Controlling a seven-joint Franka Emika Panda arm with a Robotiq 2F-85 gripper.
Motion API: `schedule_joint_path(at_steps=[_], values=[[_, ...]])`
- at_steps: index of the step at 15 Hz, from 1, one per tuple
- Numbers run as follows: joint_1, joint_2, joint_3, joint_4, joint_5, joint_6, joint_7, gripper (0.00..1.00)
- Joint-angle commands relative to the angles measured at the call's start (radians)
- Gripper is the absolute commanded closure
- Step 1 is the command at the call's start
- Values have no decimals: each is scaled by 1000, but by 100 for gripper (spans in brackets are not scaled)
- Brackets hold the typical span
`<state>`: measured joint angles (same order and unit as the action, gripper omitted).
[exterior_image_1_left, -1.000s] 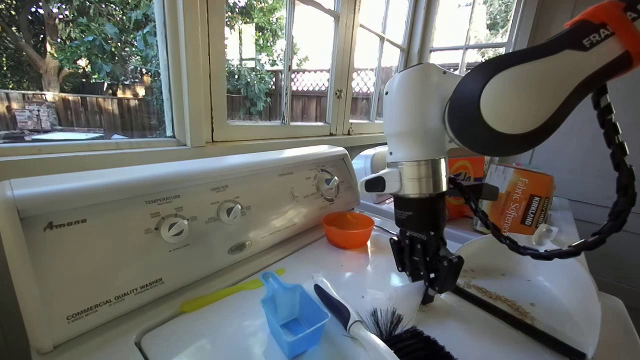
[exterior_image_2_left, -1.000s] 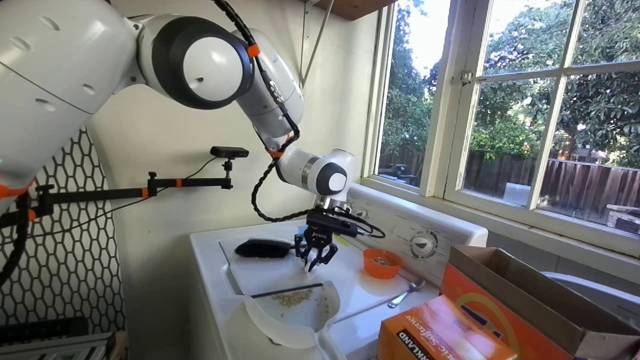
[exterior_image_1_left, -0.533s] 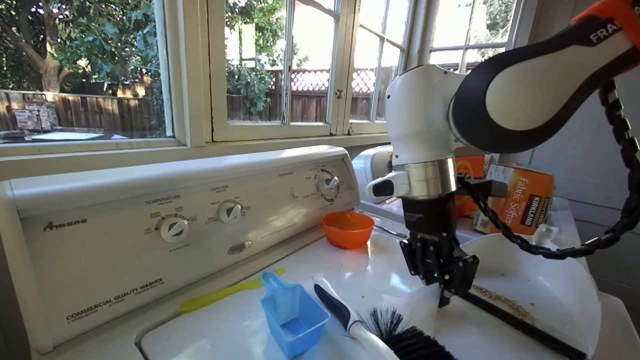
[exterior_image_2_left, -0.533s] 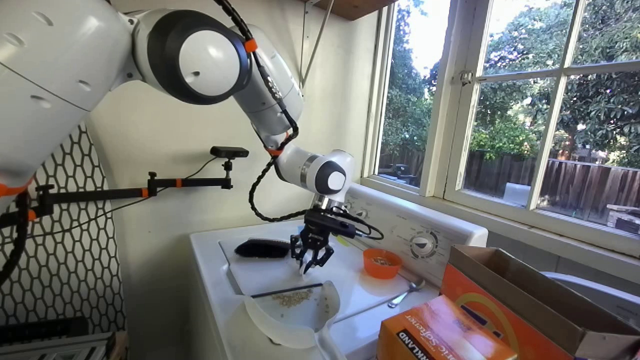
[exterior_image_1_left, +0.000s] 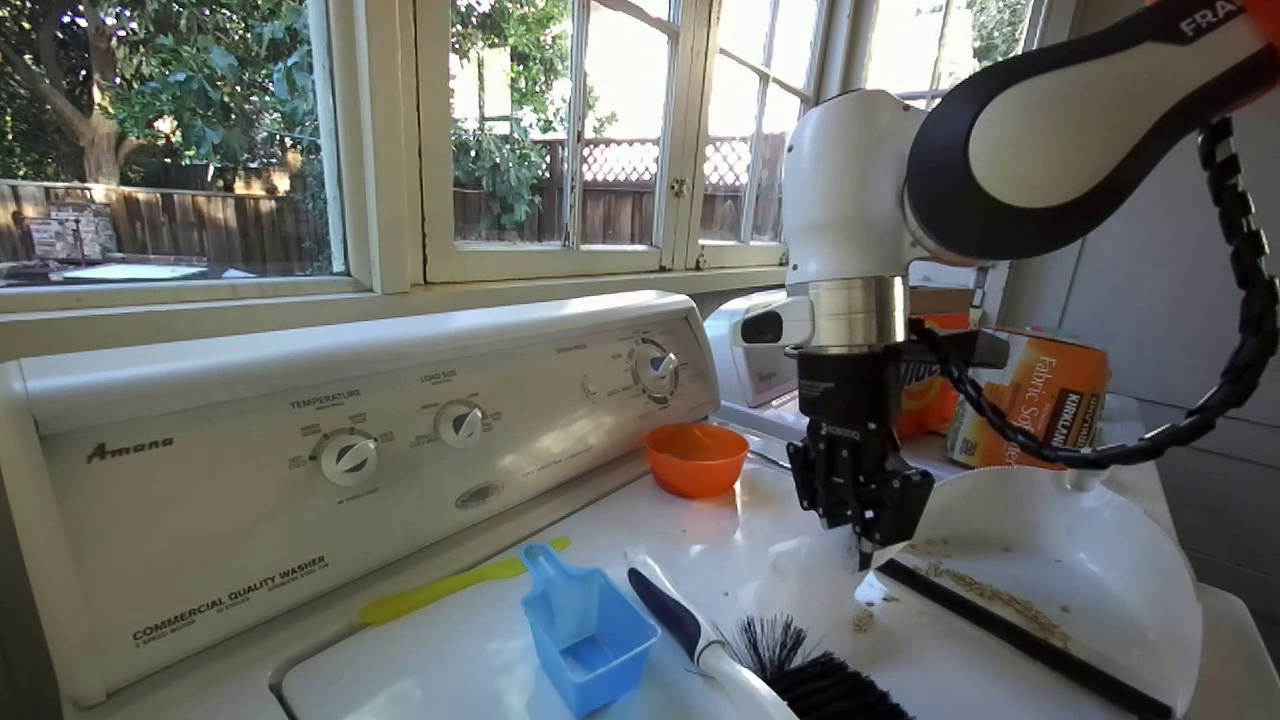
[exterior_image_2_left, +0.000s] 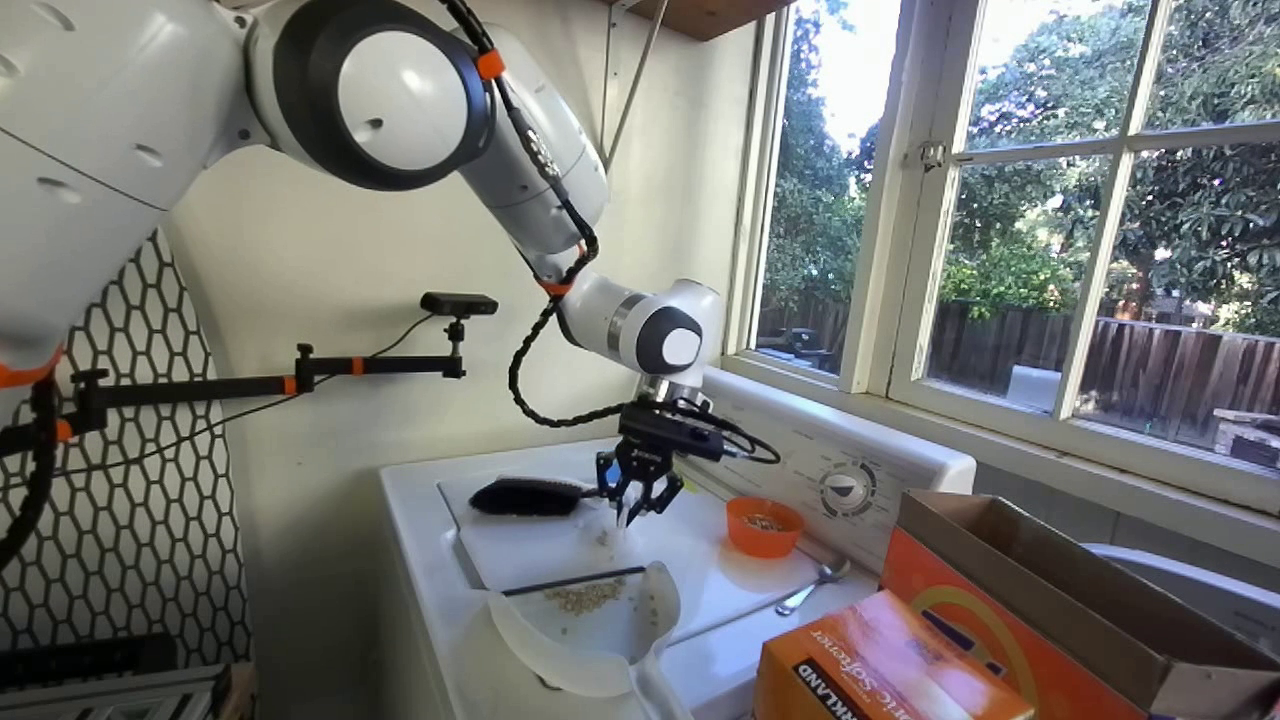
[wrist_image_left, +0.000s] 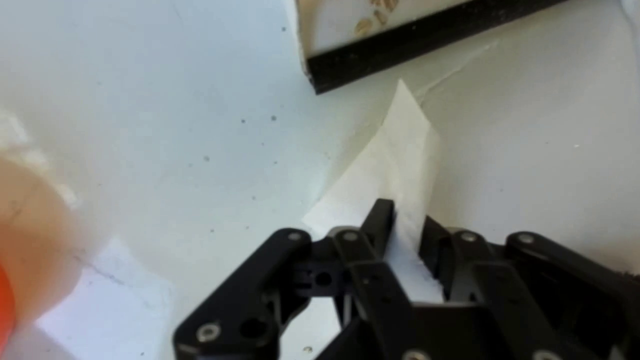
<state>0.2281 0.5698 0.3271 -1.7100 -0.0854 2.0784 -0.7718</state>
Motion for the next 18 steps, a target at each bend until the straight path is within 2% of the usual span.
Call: schedule_joint_path(at_steps=[1,6,11,18], values=[[-8,9,1,-14,47,97,19,97],[-5,51,0,-1,78,216,51,97],[-7,95,8,13,83,280,76,97],[-35,88,42,0,97,234,23,97]])
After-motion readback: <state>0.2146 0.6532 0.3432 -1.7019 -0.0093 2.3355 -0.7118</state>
